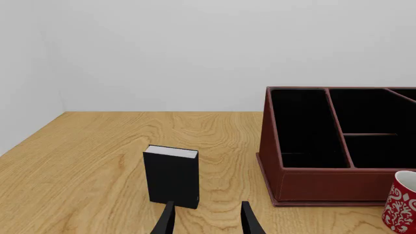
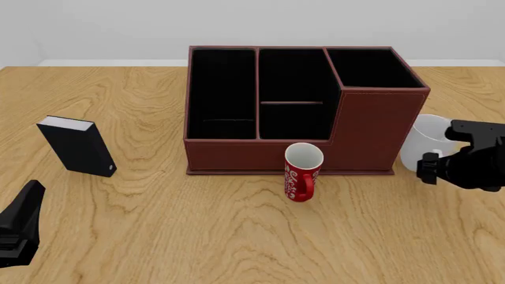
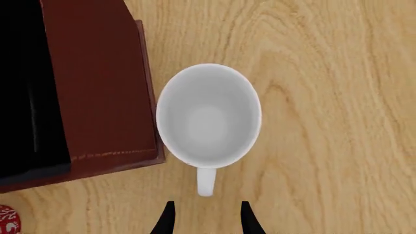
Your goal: Pick up the white mug and place it to the right of the caddy.
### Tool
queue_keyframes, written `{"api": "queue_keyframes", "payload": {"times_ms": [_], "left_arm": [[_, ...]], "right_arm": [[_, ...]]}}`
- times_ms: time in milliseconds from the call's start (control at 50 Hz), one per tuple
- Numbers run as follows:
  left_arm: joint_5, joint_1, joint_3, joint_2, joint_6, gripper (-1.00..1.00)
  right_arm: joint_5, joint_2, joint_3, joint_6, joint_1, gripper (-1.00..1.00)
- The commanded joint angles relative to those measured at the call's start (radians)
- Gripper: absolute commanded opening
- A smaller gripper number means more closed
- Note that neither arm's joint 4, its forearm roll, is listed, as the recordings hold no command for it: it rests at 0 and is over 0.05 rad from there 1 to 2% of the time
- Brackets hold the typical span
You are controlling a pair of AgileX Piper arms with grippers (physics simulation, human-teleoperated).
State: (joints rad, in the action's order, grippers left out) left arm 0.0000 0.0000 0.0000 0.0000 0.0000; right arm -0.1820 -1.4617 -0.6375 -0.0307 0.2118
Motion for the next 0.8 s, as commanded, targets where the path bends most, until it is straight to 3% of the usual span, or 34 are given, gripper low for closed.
{"api": "queue_keyframes", "payload": {"times_ms": [20, 800], "left_arm": [[0.000, 0.000, 0.000, 0.000, 0.000, 1.00], [0.000, 0.000, 0.000, 0.000, 0.000, 1.00]], "right_arm": [[-0.024, 0.037, 0.005, -0.011, 0.002, 1.00], [-0.082, 0.149, 0.026, -0.052, 0.021, 1.00]]}}
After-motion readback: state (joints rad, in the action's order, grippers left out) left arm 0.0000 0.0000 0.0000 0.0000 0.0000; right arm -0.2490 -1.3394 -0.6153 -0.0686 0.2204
